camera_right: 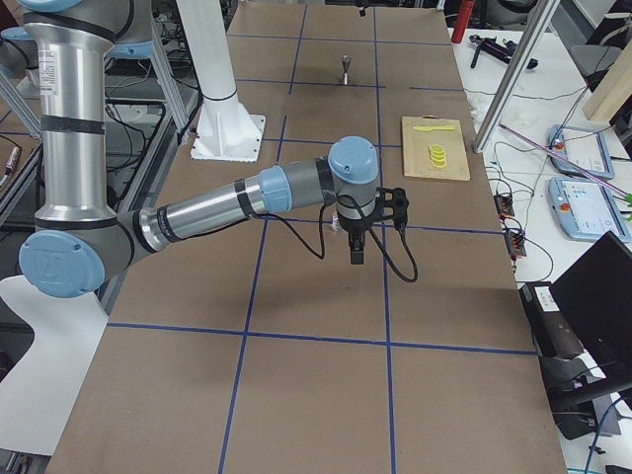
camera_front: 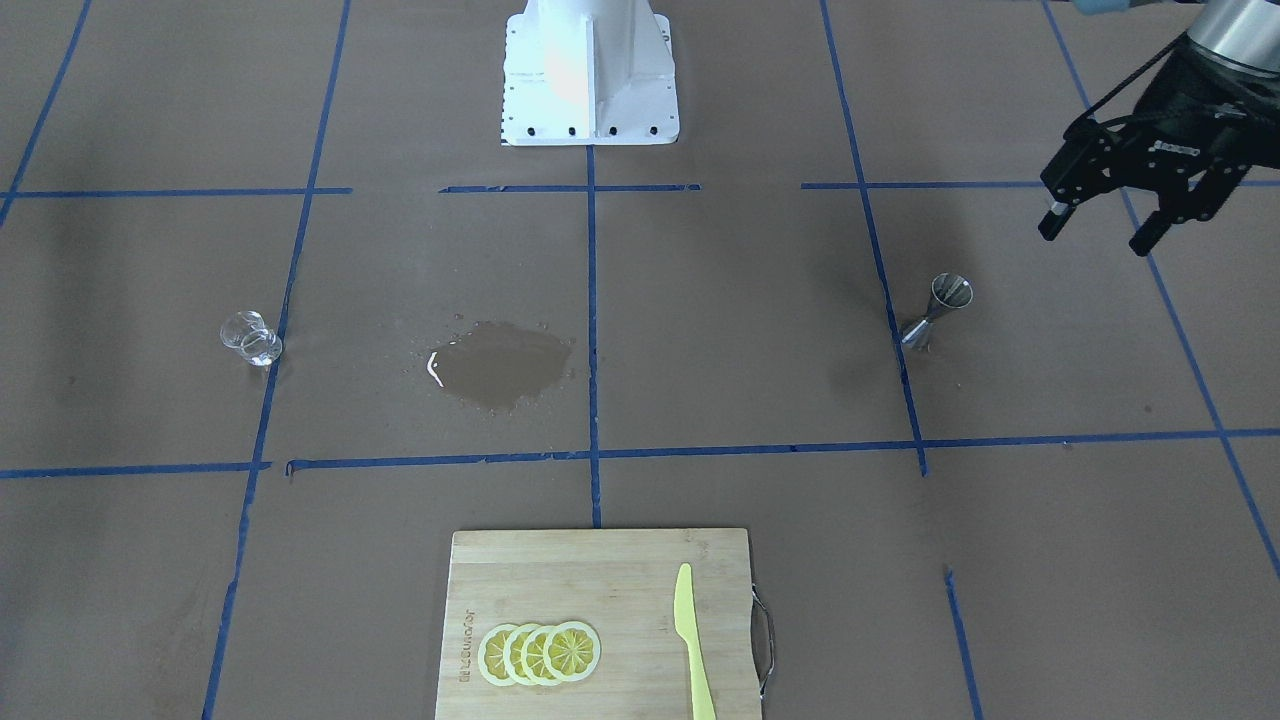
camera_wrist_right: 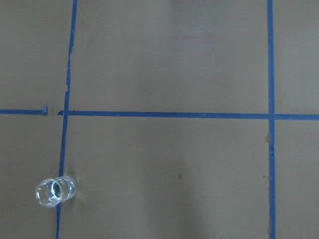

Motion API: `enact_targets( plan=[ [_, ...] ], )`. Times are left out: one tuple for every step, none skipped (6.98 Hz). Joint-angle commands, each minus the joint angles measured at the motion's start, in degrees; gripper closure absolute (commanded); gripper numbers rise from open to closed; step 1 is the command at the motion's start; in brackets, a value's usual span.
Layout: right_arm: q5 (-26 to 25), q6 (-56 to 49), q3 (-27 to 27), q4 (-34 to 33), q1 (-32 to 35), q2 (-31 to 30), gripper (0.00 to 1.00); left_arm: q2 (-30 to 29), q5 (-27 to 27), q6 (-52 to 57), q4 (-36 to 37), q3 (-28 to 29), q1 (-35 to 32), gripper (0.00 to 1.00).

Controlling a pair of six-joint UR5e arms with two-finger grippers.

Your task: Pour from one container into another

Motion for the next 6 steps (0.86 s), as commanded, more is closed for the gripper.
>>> enact_targets(
  plan=[
    [-0.94, 1.28, 3.48, -0.04, -3.32, -0.78, 0.0, 4.96, 17.36, -21.2, -2.42, -6.44, 17.36, 0.0],
    [-0.95, 6.07, 5.23, -0.04, -4.89, -0.43, 0.0, 5.06, 25.99, -30.61, -2.33, -6.45, 25.9, 0.0],
    [-0.77, 7.86, 6.9, -0.04, -5.69, -0.34, 0.0, 7.93, 35.91, -39.58, -1.9, -6.37, 34.94, 0.0],
    [-0.95, 8.05, 7.27, -0.13, -6.39, -0.34, 0.0, 9.7, 43.31, -44.81, -1.72, -6.28, 41.04, 0.0],
    [-1.04, 8.23, 7.44, 0.05, -6.49, -0.51, 0.0, 10.5, 49.04, -47.64, -1.37, -6.11, 44.58, 0.0],
    [-1.04, 11.88, 8.49, 0.31, -7.27, -0.86, 0.0, 10.68, 55.89, -47.85, -1.28, -5.84, 45.83, 0.0]
  ],
)
